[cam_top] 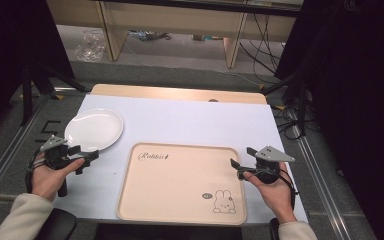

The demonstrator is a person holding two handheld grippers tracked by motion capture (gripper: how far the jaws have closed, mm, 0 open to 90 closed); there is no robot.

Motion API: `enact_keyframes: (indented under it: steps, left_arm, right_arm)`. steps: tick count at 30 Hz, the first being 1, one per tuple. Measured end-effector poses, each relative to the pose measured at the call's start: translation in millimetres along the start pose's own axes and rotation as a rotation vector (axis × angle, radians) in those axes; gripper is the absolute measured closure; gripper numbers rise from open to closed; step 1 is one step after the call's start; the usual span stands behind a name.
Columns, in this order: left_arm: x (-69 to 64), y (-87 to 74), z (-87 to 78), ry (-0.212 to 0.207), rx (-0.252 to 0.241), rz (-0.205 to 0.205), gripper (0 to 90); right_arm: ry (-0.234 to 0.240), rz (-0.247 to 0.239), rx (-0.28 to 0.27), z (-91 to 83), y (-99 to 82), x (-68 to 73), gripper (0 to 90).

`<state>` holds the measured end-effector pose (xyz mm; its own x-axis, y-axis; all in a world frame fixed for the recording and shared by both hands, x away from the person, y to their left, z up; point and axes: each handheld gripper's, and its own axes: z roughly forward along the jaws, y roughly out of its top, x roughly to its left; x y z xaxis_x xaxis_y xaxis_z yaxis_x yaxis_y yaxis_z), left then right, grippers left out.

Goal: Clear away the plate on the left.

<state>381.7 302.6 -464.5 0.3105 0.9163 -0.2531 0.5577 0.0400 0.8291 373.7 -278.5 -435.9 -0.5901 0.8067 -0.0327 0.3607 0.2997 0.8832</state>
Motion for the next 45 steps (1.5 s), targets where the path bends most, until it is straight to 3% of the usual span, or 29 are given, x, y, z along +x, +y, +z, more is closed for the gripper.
enact_keyframes:
  steps: [7, 11, 12, 13, 15, 16, 18, 20, 21, 24, 25, 28, 33, 36, 38, 42, 43, 45]
  left_arm:
    - [6.2, 3.5, -2.2, 0.016, -0.009, -0.026, 19.4]
    - [19.2, 9.4, -3.8, 0.064, 0.011, -0.053, 19.9]
    - [26.8, 12.8, -2.7, 0.085, 0.016, -0.078, 21.1]
    - [26.8, 12.8, -2.7, 0.085, 0.016, -0.078, 21.8]
    - [42.4, 19.1, 3.1, 0.142, 0.061, -0.132, 23.6]
    - [42.4, 19.1, 3.1, 0.142, 0.061, -0.132, 24.0]
    - [54.4, 25.0, 11.4, 0.161, 0.069, -0.181, 24.1]
    - [57.4, 26.2, 13.7, 0.166, 0.073, -0.194, 24.3]
    - [64.3, 28.4, 21.1, 0.205, 0.094, -0.249, 25.0]
    - [72.0, 28.7, 26.8, 0.21, 0.098, -0.272, 26.1]
    - [77.3, 30.4, 29.9, 0.218, 0.121, -0.279, 26.4]
    - [80.1, 30.6, 31.0, 0.227, 0.143, -0.282, 26.7]
    - [85.5, 27.1, 35.7, 0.253, 0.174, -0.331, 27.8]
    - [87.4, 25.7, 37.6, 0.232, 0.176, -0.372, 30.3]
    - [86.9, 26.6, 38.4, 0.227, 0.176, -0.4, 36.9]
    - [87.8, 26.2, 40.0, 0.232, 0.186, -0.419, 39.4]
    - [89.6, 24.4, 41.5, 0.21, 0.189, -0.458, 40.9]
    - [90.0, 24.1, 41.6, 0.211, 0.186, -0.468, 42.2]
  right_arm:
    - [-0.002, -0.001, -0.01, 0.9, 0.2, 1.1, 25.8]
    - [-0.007, -0.001, -0.01, 0.9, 0.4, 0.9, 25.8]
    - [-0.007, 0.004, -0.005, 1.0, 0.4, 0.5, 25.8]
    - [-0.007, 0.004, -0.005, 1.0, 0.4, 0.5, 25.8]
    - [-0.008, 0.003, -0.007, 1.3, 0.4, 0.4, 25.8]
    - [-0.01, -0.006, -0.015, 1.7, 0.5, -0.2, 25.8]
    - [-0.009, -0.005, -0.014, 2.0, 0.5, -0.1, 25.8]
    - [-0.009, -0.005, -0.014, 2.0, 0.4, -0.2, 25.8]
    - [-0.007, 0.003, 0.005, 0.4, 0.6, 0.0, 25.8]
    - [-0.008, 0.008, -0.007, 1.5, 0.0, 0.2, 25.8]
    - [-0.005, 0.006, -0.009, 1.4, 0.0, 0.2, 25.8]
    - [-0.008, 0.01, -0.009, 1.6, -0.1, 0.1, 25.9]
    - [-0.012, -0.003, -0.023, 2.7, 0.0, -0.1, 25.9]
    - [-0.015, -0.001, -0.028, 2.8, -0.3, 0.0, 25.9]
    - [-0.008, -0.005, -0.014, 2.2, 0.0, -0.5, 25.9]
    - [-0.006, -0.005, -0.017, 2.8, -0.1, -0.6, 25.9]
    - [-0.004, -0.004, -0.014, 2.8, -0.1, -0.5, 25.9]
    - [-0.006, -0.004, -0.018, 3.1, -0.1, -0.3, 25.9]
